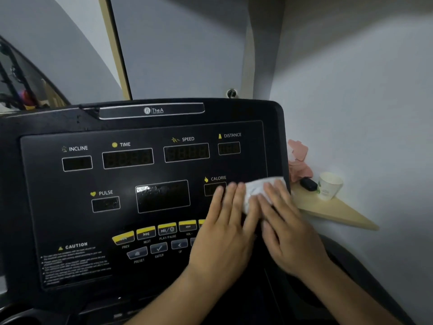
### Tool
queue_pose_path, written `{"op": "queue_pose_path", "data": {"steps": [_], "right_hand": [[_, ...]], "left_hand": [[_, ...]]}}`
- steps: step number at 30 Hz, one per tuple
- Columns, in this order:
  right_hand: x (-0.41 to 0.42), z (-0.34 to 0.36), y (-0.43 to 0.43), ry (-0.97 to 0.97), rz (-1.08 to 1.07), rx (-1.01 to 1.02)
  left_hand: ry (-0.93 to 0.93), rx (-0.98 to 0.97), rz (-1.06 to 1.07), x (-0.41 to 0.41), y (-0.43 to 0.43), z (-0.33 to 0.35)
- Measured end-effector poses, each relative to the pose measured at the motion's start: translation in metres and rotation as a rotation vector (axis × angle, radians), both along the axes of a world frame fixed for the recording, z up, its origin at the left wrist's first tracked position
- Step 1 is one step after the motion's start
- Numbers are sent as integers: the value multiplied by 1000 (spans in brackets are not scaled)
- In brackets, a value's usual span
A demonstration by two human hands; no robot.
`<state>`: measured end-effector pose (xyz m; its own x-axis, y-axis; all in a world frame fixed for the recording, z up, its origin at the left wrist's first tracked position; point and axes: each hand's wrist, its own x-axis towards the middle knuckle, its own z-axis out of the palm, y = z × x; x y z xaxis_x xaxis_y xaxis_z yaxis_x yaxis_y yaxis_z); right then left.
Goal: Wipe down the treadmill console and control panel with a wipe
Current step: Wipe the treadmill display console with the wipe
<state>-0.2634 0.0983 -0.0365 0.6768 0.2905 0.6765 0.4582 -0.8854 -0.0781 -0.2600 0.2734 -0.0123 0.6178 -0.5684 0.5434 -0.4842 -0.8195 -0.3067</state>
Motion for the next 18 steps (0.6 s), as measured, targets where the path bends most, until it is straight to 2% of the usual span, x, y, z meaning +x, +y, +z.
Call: {"op": "queue_pose_path", "data": {"steps": [5,8,11,13,18], "right_hand": [[31,45,9,10,-84,-58],[11,18,18,54,-70,-125],[-10,-13,19,61,-35,-204],[-3,-7,20,43,-31,-197],[23,34,48,49,-76,-76]], "left_hand": [[-11,-71,83,26,0,33],[12,-87,32,8,9,-1],[67,19,11,-14,29,-31],[49,43,24,-11,33,-24],[-19,-70,138,13,34,26]]}}
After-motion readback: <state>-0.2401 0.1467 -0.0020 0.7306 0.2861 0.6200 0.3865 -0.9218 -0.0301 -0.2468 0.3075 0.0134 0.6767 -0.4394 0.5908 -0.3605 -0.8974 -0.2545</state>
